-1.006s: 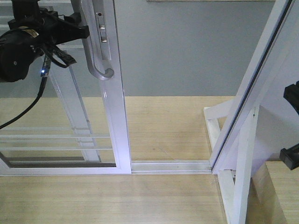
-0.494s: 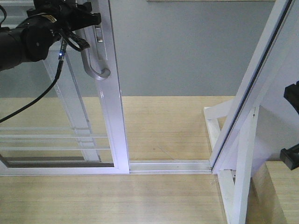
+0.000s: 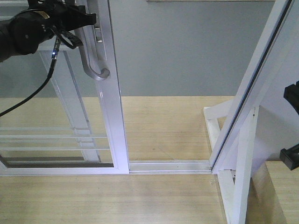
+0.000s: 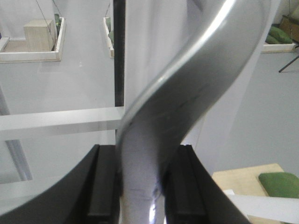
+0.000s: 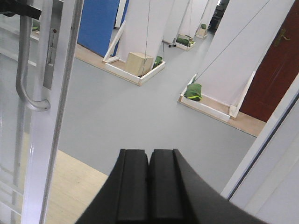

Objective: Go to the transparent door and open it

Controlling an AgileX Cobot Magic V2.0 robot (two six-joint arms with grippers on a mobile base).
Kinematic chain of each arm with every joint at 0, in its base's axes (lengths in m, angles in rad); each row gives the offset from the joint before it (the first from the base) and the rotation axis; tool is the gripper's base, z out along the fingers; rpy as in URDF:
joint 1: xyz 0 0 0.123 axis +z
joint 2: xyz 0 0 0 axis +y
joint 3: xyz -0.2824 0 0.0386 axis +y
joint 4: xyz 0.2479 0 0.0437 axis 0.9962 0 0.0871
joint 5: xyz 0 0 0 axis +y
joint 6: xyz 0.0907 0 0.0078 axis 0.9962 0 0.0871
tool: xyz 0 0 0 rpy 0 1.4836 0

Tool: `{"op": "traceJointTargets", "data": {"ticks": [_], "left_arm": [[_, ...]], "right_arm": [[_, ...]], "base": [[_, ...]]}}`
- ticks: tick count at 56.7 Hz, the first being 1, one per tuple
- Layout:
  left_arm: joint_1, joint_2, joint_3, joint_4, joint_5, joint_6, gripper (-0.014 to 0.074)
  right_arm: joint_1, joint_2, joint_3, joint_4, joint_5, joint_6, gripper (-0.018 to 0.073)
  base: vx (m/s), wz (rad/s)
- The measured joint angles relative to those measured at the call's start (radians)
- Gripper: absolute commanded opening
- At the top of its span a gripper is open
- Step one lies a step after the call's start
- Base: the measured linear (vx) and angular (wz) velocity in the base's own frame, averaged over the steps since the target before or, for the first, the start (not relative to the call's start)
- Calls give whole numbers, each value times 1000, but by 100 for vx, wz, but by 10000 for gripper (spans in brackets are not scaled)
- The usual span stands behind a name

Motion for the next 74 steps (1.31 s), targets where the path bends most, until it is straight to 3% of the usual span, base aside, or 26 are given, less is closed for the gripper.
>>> {"op": "traceJointTargets", "data": {"ticks": [38,51,74], "left_arm": [[214,-160,15,17,198,38,-3],[219,-323,40,63,273,71,-3],[166,-894,453,69,369,101,-3]], "right_arm": [[0,0,0,0,0,0,-6],[0,0,0,0,0,1,-6],[0,-8,0,29,14,93,-6]], "base": [[0,0],[0,0],[0,0]]}}
